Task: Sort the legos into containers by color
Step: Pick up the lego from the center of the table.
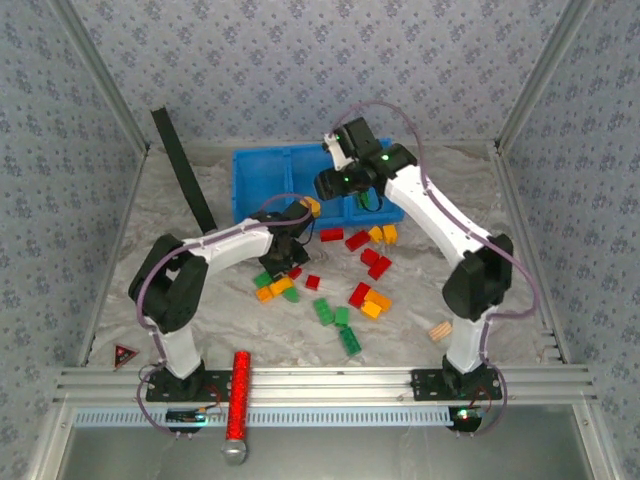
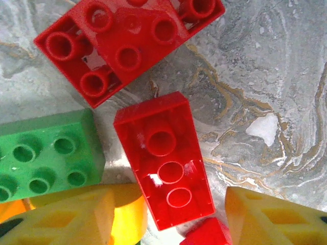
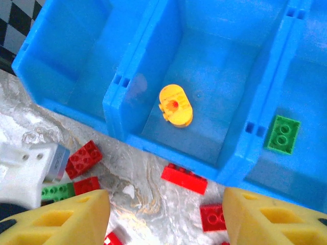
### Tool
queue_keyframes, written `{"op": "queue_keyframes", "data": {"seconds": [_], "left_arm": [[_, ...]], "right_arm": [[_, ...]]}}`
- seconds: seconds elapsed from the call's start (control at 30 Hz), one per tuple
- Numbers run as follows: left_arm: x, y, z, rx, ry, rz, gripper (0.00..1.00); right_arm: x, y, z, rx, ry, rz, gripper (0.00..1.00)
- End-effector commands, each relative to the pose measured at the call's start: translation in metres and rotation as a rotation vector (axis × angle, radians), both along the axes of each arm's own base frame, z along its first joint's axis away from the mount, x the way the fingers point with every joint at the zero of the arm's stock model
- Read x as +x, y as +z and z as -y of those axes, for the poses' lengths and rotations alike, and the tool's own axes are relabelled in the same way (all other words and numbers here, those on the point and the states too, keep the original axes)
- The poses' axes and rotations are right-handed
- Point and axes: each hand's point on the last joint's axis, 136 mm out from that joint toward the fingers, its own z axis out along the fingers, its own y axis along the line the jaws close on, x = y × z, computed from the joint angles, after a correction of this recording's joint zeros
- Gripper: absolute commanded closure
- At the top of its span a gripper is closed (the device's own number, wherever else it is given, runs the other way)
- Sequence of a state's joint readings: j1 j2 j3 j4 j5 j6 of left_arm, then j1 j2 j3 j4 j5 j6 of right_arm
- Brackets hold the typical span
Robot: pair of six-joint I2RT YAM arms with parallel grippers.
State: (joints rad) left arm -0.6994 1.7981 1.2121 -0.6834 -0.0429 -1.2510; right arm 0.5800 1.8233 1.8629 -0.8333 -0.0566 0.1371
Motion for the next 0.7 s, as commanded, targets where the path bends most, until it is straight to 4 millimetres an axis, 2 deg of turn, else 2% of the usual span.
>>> {"op": "queue_keyframes", "data": {"seconds": [0.0, 0.23, 0.53, 0.67], "left_arm": [[0.008, 0.0, 0.002, -0.01, 0.025, -0.001, 0.43], [0.016, -0.004, -0.001, 0.025, 0.004, -0.017, 0.46], [0.014, -0.018, 0.0, 0.102, -0.075, -0.09, 0.51], [0.009, -0.024, 0.0, 0.121, -0.108, -0.112, 0.6]], "right_arm": [[-0.014, 0.012, 0.016, -0.008, -0.005, 0.038, 0.38], [-0.033, 0.004, 0.036, -0.029, -0.03, 0.018, 0.38], [-0.034, -0.001, 0.043, -0.027, -0.04, 0.013, 0.38], [-0.032, -0.002, 0.049, -0.032, -0.049, 0.014, 0.38]]}}
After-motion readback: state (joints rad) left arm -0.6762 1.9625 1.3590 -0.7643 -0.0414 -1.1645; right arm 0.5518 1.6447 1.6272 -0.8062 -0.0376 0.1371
